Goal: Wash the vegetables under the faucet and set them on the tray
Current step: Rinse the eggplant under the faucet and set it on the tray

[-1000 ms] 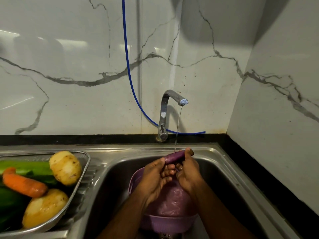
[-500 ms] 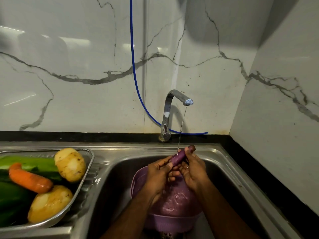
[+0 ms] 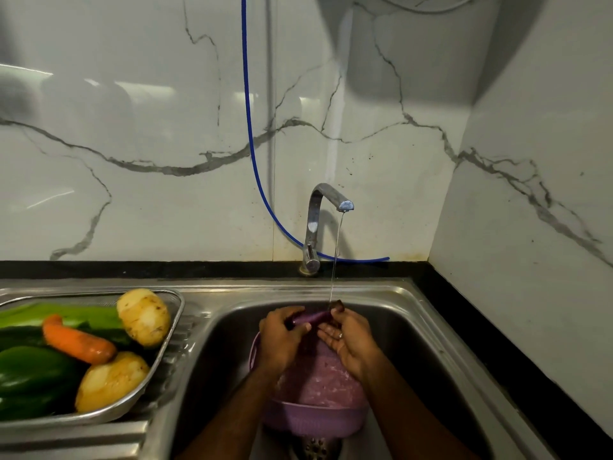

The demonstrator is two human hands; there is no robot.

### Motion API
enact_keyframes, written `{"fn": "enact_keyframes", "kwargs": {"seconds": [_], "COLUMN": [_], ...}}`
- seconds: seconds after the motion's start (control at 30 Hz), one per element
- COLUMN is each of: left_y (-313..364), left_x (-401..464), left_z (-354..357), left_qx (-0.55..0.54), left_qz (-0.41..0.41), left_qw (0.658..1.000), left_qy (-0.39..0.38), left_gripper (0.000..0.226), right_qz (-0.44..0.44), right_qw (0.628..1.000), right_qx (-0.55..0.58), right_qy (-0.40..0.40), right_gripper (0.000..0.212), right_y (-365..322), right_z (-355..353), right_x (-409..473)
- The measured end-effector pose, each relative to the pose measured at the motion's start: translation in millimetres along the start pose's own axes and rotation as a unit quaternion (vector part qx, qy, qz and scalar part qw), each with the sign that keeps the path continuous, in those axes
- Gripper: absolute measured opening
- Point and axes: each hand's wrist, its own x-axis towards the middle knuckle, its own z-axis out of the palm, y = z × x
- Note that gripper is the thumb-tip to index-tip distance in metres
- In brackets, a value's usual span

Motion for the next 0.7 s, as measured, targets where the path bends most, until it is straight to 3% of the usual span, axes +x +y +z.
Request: {"fn": "enact_keyframes", "kwargs": {"seconds": [0.27,0.43,0.57,0.7], "left_y": [32.2,41.2,46.6,57.7], "left_x": [-17.2,-22.3,-19.7,-16.0], "left_z": [-5.2,-16.2,-44.0,-81.3], "left_qx": [-0.065,-0.005,0.137,0.208], "left_qz": [-0.036,-0.018,0.025,0.066], "left_qw": [0.997,0.999,0.99,0.975], "left_qy": [0.038,0.027,-0.023,-0.035], "left_gripper": [0.03,0.027,0.017,0.013], "right_qz": [0.023,0.011,-0.018,-0.08], "right_qw": [0.996,0.993,0.998,0.986], "right_qx": [0.078,0.114,0.038,-0.147], "right_qy": [0.024,-0.028,-0.037,0.0], "right_gripper": [0.016,0.015,0.017,0.022], "right_y": [-8.4,-15.2,-15.7,-8.8], "right_z": [-11.9,-9.8,-3.5,1.8], "right_x": [-10.1,-16.0,-20.9,-28.7]}}
